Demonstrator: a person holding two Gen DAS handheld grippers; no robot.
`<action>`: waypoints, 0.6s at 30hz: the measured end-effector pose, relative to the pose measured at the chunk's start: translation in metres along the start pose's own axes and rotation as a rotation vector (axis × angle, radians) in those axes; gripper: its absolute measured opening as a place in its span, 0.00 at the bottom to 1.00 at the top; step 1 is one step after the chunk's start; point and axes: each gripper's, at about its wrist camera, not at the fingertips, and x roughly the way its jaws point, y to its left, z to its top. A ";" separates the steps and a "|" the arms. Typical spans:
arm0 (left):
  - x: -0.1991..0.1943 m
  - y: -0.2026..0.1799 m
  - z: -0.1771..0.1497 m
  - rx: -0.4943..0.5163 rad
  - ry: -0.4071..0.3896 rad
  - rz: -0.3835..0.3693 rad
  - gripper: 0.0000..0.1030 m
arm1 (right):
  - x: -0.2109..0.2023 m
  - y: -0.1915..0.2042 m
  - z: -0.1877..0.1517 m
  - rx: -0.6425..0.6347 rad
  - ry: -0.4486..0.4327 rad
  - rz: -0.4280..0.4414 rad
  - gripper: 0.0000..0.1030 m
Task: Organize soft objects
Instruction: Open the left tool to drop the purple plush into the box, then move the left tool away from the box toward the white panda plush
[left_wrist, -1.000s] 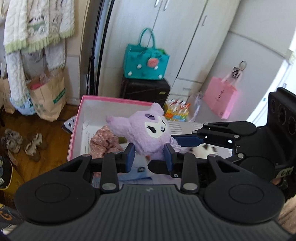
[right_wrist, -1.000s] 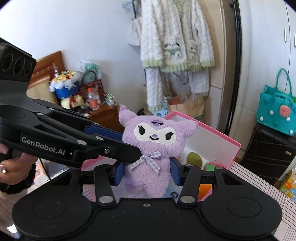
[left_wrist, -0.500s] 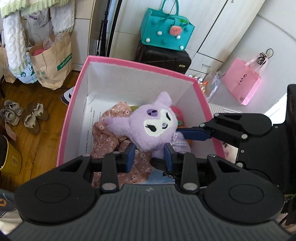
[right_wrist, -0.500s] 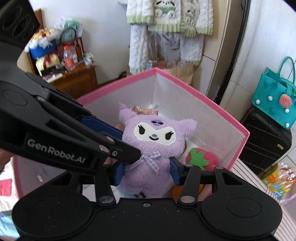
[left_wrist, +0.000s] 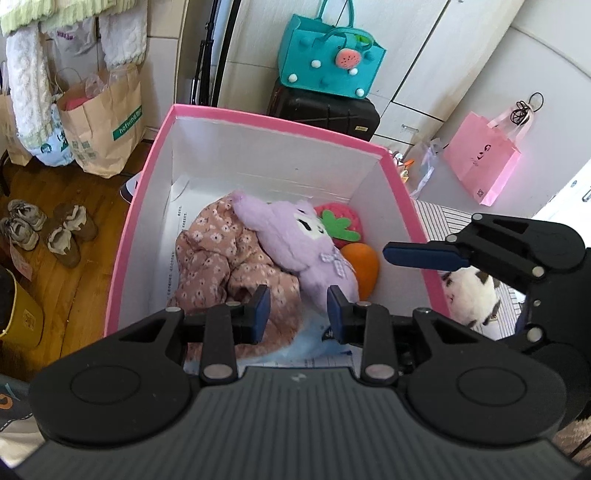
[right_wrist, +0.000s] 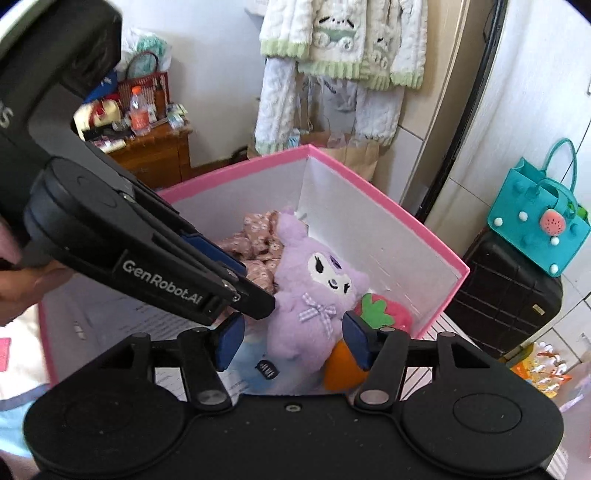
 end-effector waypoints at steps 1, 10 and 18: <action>-0.004 -0.002 -0.002 0.007 -0.006 0.004 0.30 | -0.004 -0.001 0.000 0.006 -0.010 0.012 0.62; -0.038 -0.025 -0.016 0.083 -0.062 0.056 0.33 | -0.040 -0.001 -0.017 0.071 -0.086 0.073 0.62; -0.069 -0.041 -0.030 0.119 -0.077 0.093 0.34 | -0.073 0.003 -0.027 0.092 -0.111 0.086 0.62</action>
